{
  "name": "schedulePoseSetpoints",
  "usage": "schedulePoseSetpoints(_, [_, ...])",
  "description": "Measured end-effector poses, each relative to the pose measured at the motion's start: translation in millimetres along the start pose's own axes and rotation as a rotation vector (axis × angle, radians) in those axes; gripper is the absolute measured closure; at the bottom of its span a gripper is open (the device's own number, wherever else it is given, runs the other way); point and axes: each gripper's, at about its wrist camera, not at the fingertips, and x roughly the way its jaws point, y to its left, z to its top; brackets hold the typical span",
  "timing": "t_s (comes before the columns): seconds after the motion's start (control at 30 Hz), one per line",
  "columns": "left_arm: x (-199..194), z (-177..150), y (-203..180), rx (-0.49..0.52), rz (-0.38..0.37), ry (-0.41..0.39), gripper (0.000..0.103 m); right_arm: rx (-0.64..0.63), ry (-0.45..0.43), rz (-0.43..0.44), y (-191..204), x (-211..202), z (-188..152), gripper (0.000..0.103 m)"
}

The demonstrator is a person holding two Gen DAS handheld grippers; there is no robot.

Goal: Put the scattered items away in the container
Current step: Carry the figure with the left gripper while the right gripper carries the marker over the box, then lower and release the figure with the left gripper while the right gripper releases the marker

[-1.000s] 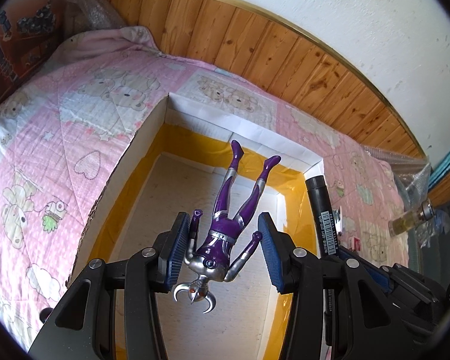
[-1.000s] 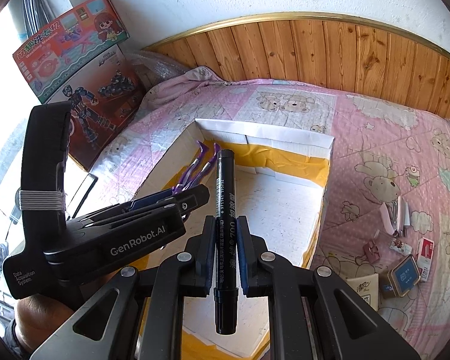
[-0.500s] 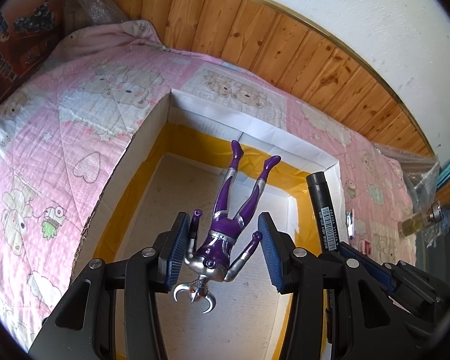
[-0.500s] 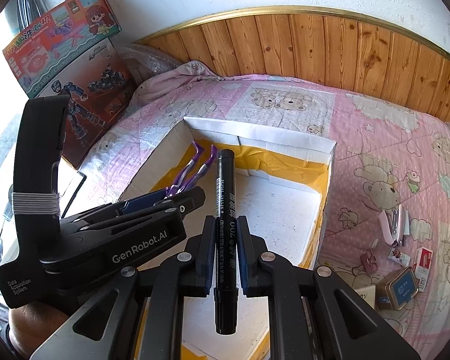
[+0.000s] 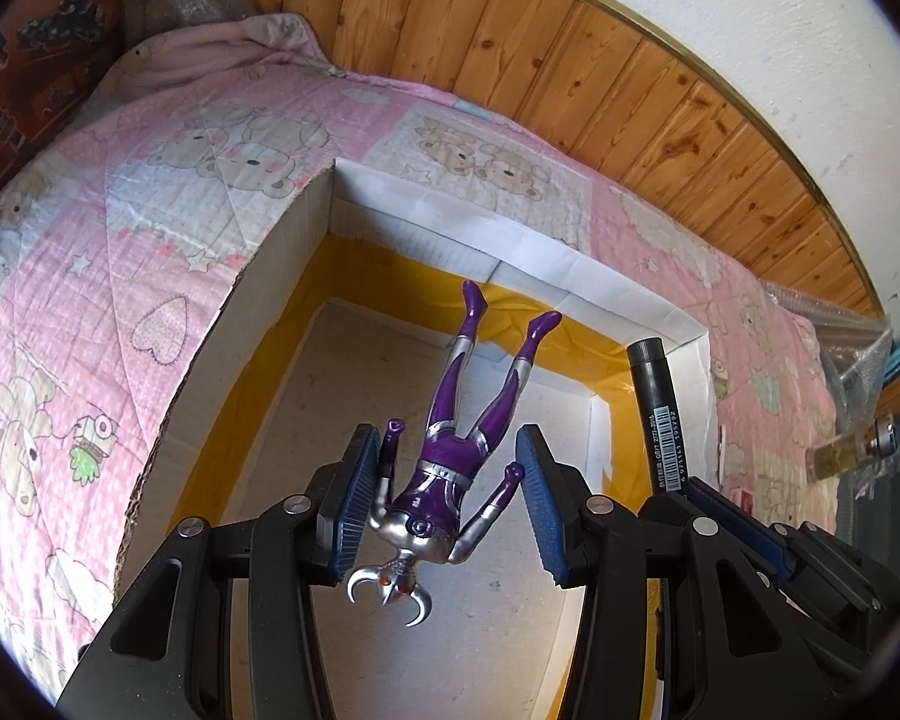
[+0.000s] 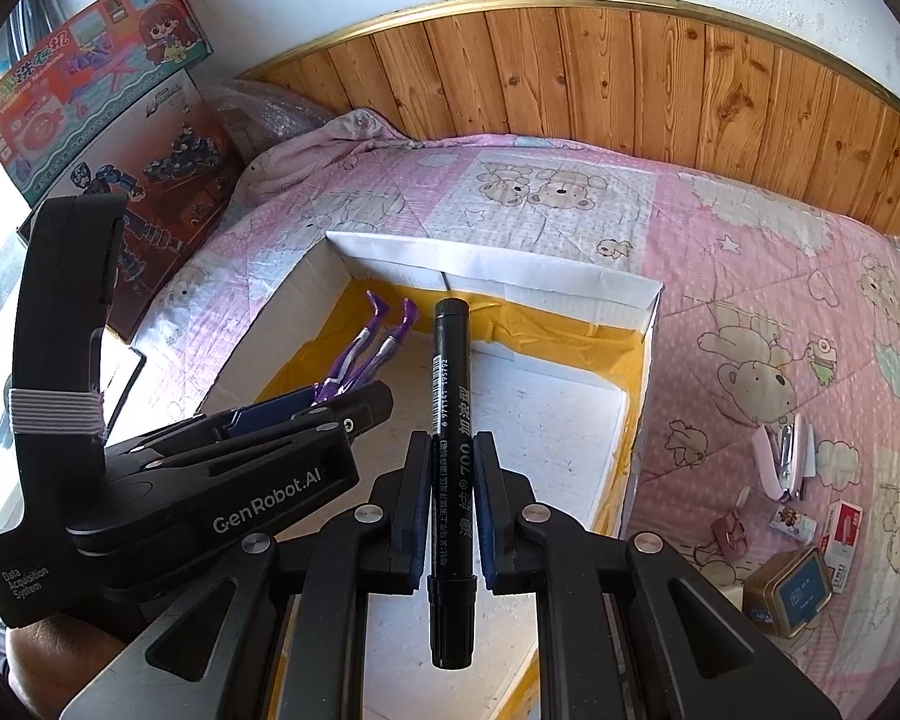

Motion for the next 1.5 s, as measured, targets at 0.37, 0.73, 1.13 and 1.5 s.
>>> schedulePoseSetpoints(0.37, [21, 8, 6, -0.035, 0.013, 0.040, 0.054, 0.002, 0.043, -0.025, -6, 20, 10, 0.088])
schedulePoseSetpoints(0.73, [42, 6, 18, -0.069, 0.005, 0.098, 0.054, -0.014, 0.101, -0.047, -3, 42, 10, 0.088])
schedulePoseSetpoints(1.13, [51, 9, 24, -0.089, -0.017, 0.116, 0.054, -0.033, 0.175, -0.057, 3, 68, 9, 0.088])
schedulePoseSetpoints(1.5, [62, 10, 30, -0.108, -0.007, 0.143, 0.054, -0.052, 0.223, -0.085, 5, 78, 15, 0.088])
